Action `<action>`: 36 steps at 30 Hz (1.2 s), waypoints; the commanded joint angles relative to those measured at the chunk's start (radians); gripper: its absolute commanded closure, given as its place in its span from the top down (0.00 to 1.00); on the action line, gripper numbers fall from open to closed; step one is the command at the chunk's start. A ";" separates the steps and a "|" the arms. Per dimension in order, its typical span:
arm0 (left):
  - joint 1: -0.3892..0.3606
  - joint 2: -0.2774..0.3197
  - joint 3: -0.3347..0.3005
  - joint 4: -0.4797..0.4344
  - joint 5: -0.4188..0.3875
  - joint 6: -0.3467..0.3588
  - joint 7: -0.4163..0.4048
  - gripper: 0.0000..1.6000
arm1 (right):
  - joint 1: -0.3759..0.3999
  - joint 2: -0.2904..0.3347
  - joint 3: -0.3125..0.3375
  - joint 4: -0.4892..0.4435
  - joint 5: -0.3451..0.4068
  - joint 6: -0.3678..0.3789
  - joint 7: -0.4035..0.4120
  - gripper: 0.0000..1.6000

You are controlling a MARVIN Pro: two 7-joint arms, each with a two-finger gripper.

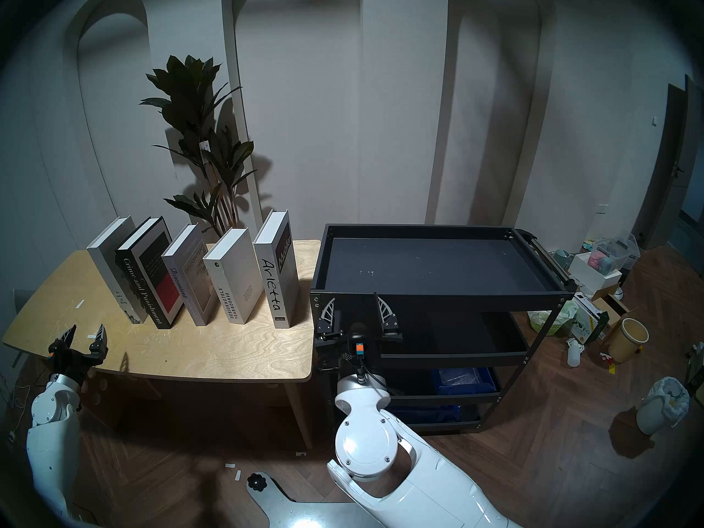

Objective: Move the books from the display table onto the shelf, standing them upright with spines facing out and tallest at one end

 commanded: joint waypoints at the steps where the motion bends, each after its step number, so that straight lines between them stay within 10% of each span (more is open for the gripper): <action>1: -0.005 0.009 -0.002 -0.010 0.002 -0.003 -0.002 1.00 | 0.120 -0.064 -0.044 0.001 0.007 0.001 0.077 1.00; 15: -0.006 0.008 -0.001 -0.007 0.000 -0.004 -0.002 1.00 | 0.263 -0.121 -0.175 0.126 0.014 -0.035 0.063 1.00; 36: -0.006 0.009 -0.001 -0.007 -0.001 -0.004 -0.003 1.00 | 0.464 -0.191 -0.442 0.293 0.107 -0.105 -0.263 1.00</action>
